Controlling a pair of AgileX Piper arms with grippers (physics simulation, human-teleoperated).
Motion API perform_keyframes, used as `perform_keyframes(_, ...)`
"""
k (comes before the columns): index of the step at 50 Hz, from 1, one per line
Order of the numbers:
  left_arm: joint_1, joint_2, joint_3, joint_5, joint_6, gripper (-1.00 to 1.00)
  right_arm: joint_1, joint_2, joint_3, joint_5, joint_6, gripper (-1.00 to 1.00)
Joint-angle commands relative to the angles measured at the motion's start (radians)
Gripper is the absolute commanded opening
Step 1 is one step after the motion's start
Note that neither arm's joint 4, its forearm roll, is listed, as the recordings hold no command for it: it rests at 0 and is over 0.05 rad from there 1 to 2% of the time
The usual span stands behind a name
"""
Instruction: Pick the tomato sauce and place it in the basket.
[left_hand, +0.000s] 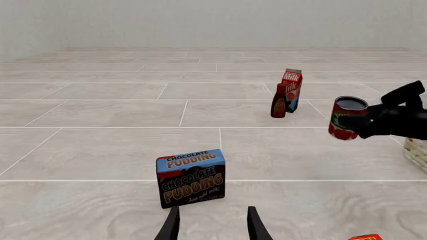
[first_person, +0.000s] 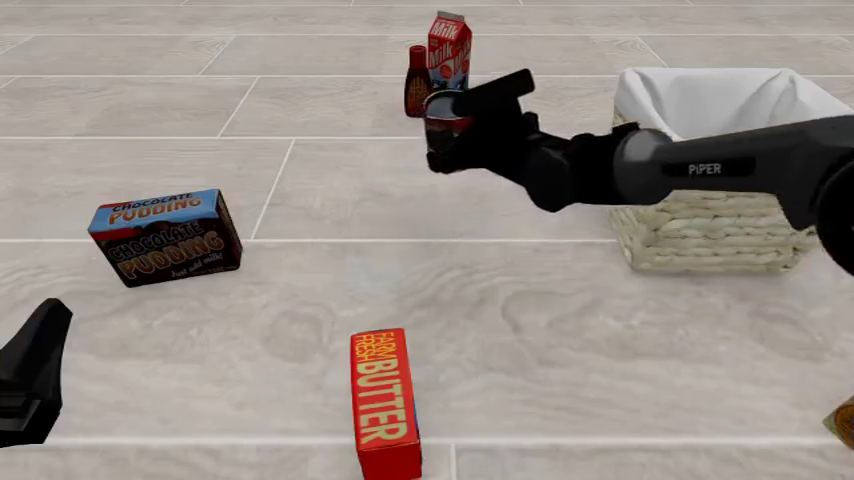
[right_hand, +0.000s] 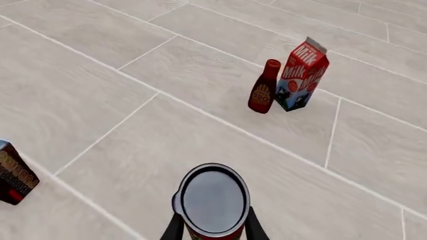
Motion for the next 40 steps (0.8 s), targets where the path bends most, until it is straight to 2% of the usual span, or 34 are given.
perform_keyframes(1,0.0,0.0,0.0,0.0,0.0,1.0,-0.034,-0.188,0.16,-0.025,-0.005,-1.0)
perform_keyframes(18,0.0,0.0,0.0,0.0,0.0,1.0,-0.091,-0.445,0.288,0.042,-0.033,-1.0)
perform_keyframes(40,0.0,0.0,0.0,0.0,0.0,1.0,-0.189,-0.68,0.345,0.156,-0.041,-1.0)
